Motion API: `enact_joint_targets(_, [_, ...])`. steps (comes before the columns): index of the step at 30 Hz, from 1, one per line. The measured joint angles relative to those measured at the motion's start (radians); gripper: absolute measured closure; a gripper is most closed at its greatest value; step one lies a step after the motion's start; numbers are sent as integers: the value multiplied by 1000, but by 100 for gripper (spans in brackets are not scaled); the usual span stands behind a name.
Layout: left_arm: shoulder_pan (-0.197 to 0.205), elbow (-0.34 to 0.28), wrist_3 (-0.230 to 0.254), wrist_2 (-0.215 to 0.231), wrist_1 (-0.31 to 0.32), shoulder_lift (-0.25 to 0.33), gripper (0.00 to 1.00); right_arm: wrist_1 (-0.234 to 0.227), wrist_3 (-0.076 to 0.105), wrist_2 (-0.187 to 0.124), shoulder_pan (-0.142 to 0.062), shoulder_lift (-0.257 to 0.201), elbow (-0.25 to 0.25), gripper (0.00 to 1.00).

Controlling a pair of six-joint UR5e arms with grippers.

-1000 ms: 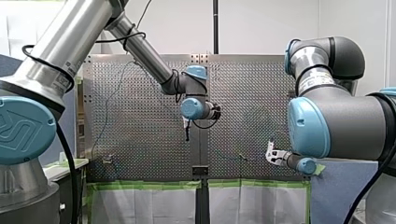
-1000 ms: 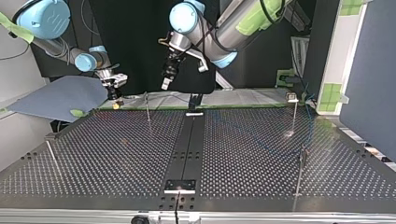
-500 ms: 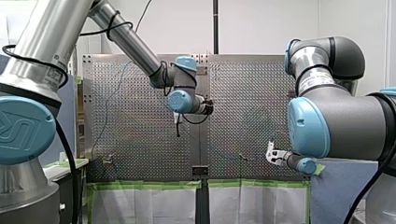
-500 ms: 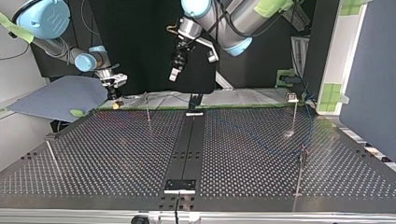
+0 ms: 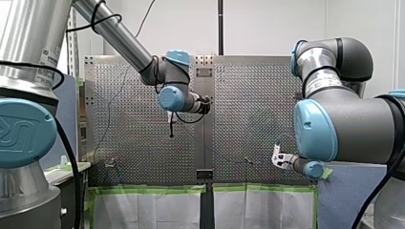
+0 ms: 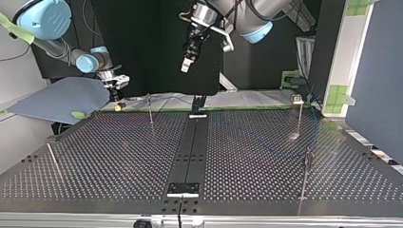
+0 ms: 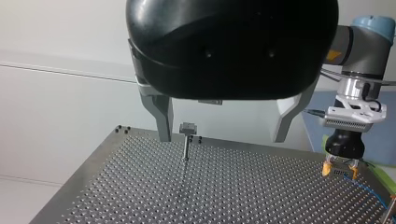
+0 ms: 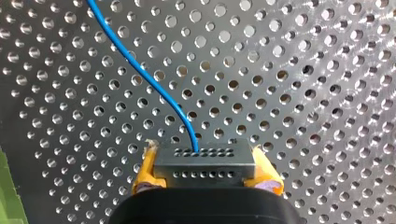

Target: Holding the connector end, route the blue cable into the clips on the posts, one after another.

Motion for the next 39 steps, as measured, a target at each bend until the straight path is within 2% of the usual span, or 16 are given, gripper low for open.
enact_joint_targets(5, [0, -44, 0, 0, 0, 44, 0, 2, -3, 5, -6, 0, 0, 100])
enact_joint_targets(11, [0, -93, 0, 0, 0, 93, 0, 3, -8, 23, -4, -1, -5, 100])
enact_joint_targets(17, [0, -114, 0, 0, 0, 137, 0, 5, -16, 34, -1, -1, -9, 100])
enact_joint_targets(22, [0, -115, 0, 0, 0, 147, 0, 8, -36, 59, 2, -1, -13, 100])
enact_joint_targets(27, [0, -115, 0, 0, 0, 147, 0, 5, -43, 90, -1, 0, -16, 100])
enact_joint_targets(39, [0, -115, 0, 0, 0, 148, 0, 7, -51, 97, -6, 0, -17, 100])
